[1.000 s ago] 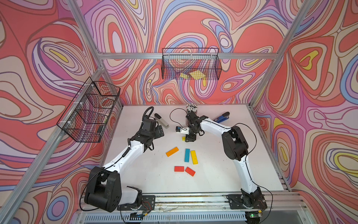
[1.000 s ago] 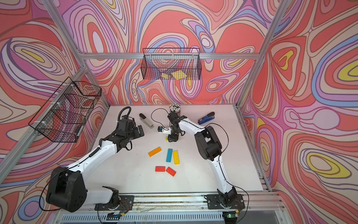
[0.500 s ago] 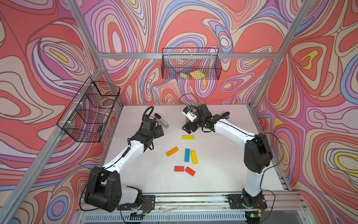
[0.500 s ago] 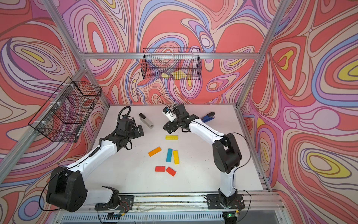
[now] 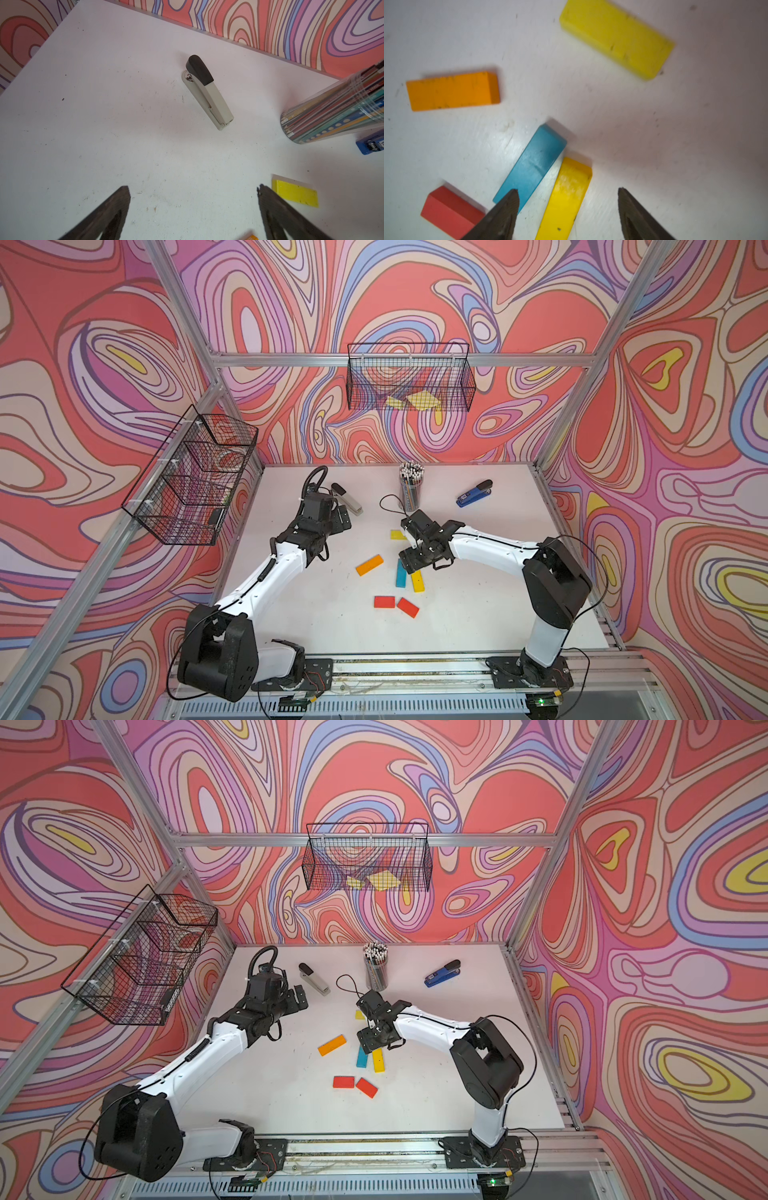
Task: Assemble the letter p with building blocks
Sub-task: Pick up the building block from the center of the board.
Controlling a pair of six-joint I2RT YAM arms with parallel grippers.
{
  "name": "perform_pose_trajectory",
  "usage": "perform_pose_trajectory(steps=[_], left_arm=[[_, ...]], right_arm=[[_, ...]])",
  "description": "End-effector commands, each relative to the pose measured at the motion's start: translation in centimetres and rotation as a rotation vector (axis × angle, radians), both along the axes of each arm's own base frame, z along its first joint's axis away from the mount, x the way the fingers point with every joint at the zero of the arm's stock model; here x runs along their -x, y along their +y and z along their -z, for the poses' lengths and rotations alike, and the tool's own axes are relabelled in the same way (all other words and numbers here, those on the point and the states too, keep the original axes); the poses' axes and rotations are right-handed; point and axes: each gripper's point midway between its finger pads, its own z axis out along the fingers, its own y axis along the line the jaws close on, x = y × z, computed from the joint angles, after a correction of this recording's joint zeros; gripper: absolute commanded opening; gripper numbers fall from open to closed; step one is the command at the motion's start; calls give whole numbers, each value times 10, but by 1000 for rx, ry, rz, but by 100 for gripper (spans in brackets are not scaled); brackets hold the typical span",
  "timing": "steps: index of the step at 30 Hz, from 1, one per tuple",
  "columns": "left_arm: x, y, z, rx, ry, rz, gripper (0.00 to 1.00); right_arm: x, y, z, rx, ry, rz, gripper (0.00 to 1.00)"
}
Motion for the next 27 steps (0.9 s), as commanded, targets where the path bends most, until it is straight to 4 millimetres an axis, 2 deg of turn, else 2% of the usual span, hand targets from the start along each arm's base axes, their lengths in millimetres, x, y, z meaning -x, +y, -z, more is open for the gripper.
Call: perform_pose_trajectory(steps=[1, 7, 13, 17, 18, 21, 27], left_arm=[[-5, -4, -10, 34, -37, 22, 99], [-7, -10, -9, 62, -37, 40, 99], [-6, -11, -7, 68, -33, 40, 99], [-5, -9, -7, 63, -35, 32, 99], [-4, -8, -7, 61, -36, 31, 99], [-5, -8, -6, 58, -35, 28, 99], [-6, -6, -2, 50, -29, 23, 99]], right_arm=[[8, 0, -17, -62, -5, 137, 75], [29, -3, 3, -28, 30, 173, 72], [34, -7, 25, -6, 55, 185, 70], [31, -10, 28, 10, 36, 199, 67], [31, -13, 38, 39, 45, 202, 65], [26, -14, 41, 66, 31, 207, 56], [18, -15, 45, 111, 10, 216, 48]])
